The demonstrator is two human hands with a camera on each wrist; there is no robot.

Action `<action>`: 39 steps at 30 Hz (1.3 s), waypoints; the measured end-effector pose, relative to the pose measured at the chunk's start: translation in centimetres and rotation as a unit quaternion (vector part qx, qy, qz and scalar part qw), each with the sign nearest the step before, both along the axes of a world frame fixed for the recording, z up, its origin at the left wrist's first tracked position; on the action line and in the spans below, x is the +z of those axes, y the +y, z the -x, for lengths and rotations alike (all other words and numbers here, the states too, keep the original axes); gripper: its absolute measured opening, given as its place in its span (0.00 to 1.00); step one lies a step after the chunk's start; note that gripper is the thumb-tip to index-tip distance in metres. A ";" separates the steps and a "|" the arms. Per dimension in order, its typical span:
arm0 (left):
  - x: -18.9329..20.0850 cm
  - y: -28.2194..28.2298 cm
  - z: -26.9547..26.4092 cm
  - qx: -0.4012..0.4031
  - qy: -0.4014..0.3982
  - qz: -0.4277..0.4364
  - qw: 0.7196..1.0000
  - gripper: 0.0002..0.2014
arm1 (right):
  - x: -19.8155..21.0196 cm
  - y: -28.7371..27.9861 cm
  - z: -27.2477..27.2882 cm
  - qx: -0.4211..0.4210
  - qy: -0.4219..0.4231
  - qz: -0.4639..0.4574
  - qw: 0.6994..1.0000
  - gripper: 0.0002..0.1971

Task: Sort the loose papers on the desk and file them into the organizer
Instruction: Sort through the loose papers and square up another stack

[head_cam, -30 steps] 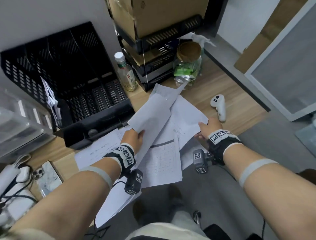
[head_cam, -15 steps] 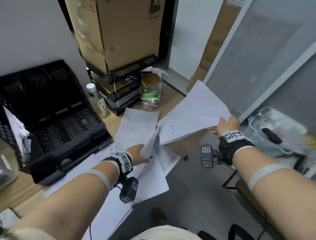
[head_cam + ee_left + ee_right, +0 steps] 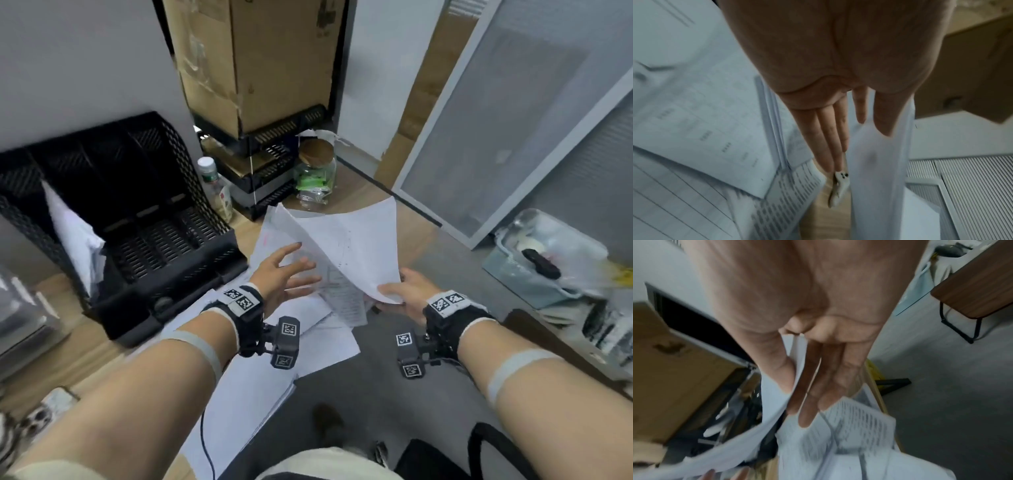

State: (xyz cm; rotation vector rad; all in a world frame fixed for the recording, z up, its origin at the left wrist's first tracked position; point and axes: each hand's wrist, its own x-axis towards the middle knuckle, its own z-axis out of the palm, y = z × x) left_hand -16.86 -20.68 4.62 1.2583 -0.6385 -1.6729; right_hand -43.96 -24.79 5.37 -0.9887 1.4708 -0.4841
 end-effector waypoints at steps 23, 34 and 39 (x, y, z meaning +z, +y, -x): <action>-9.5 18.1 -13.3 0.129 -0.255 -0.345 0.894 0.12 | -9.4 0.9 -18.6 0.531 0.379 -0.062 0.756 0.25; -11.5 20.9 -14.5 0.118 -0.420 -0.353 0.828 0.35 | -10.9 3.8 -24.4 0.422 0.192 -0.074 0.883 0.29; -11.6 21.0 -14.5 0.237 -0.327 -0.294 0.866 0.44 | -9.7 4.9 -25.4 0.516 0.221 -0.023 0.827 0.25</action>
